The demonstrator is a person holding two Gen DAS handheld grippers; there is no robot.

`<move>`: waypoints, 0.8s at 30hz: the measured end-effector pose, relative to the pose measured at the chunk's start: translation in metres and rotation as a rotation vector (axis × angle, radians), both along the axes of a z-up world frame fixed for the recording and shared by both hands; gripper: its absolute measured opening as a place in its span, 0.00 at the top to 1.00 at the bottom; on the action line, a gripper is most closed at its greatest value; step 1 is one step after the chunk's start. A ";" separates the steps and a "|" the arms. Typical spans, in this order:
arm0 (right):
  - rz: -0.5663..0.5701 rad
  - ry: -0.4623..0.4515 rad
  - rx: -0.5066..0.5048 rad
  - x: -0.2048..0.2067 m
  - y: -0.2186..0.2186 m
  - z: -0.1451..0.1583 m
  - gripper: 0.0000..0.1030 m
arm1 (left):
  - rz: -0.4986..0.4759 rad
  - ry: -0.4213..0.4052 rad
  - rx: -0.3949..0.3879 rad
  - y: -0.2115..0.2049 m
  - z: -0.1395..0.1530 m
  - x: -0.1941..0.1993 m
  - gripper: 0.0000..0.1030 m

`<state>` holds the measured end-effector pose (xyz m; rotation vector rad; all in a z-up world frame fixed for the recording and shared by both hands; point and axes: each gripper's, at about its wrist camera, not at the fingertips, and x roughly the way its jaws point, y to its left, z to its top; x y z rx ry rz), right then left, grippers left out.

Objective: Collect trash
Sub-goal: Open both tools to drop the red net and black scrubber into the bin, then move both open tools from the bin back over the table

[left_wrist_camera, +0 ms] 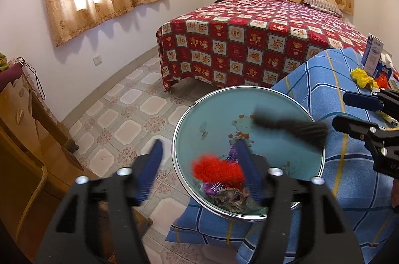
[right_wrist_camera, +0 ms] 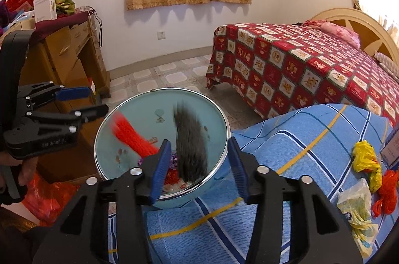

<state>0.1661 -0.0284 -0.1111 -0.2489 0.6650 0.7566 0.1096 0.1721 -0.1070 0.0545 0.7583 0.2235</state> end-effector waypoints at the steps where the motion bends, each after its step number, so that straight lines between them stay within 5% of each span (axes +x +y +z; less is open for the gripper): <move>1: -0.008 -0.006 0.006 0.000 -0.002 0.000 0.40 | -0.004 0.001 0.001 -0.001 0.000 0.000 0.38; 9: -0.047 -0.010 0.027 0.000 -0.011 0.000 0.26 | 0.031 0.000 0.016 0.002 -0.001 0.001 0.18; 24: -0.074 -0.023 0.037 -0.006 -0.024 0.001 0.17 | 0.047 0.001 0.037 0.002 -0.001 -0.001 0.07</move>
